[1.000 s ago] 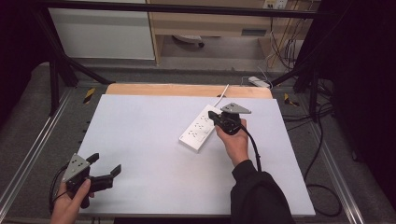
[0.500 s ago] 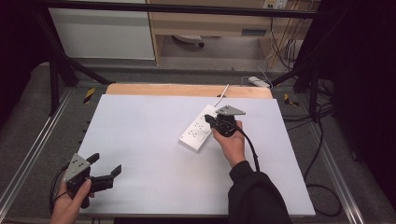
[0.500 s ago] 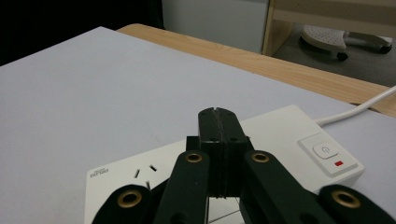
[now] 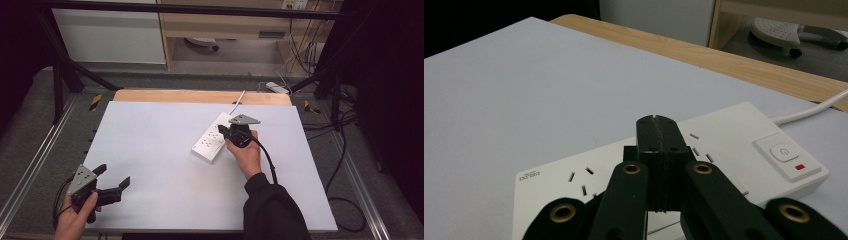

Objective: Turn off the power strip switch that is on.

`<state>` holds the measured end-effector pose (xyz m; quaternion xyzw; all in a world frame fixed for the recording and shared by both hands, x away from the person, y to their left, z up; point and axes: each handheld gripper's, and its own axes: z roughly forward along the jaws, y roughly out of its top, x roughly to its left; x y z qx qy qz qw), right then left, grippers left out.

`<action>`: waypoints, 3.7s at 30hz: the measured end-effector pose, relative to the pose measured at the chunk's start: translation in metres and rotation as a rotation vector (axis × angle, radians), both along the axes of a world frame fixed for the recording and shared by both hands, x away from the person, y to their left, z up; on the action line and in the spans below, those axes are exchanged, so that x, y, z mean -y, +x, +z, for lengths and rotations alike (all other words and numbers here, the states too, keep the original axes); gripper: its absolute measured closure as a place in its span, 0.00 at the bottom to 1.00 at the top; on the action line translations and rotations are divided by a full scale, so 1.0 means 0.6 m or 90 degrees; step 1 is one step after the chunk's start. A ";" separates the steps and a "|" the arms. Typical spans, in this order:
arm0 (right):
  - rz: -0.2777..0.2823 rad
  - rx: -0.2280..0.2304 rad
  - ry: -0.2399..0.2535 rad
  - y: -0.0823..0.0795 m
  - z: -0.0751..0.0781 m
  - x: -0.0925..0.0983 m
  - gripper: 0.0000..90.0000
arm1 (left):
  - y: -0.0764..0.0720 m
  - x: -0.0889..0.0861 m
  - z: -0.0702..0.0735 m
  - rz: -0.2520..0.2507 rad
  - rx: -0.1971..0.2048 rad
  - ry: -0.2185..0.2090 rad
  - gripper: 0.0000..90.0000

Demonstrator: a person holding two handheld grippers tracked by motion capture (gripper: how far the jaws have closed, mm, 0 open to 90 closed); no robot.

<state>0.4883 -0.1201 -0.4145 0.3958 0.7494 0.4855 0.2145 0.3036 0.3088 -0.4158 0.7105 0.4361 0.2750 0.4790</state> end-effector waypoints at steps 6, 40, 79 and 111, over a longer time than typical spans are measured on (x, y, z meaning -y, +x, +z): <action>0.002 -0.003 -0.003 0.001 -0.004 -0.002 1.00 | 0.000 0.000 0.000 0.000 0.000 0.001 0.06; 0.002 -0.025 -0.018 0.007 -0.028 -0.007 1.00 | 0.000 0.002 -0.001 -0.002 -0.001 0.004 0.06; 0.007 -0.032 -0.034 -0.010 -0.048 0.002 1.00 | 0.000 0.003 -0.002 -0.004 -0.003 0.009 0.06; 0.011 -0.030 -0.032 -0.016 -0.058 0.001 1.00 | 0.000 0.003 -0.002 -0.005 -0.003 0.010 0.06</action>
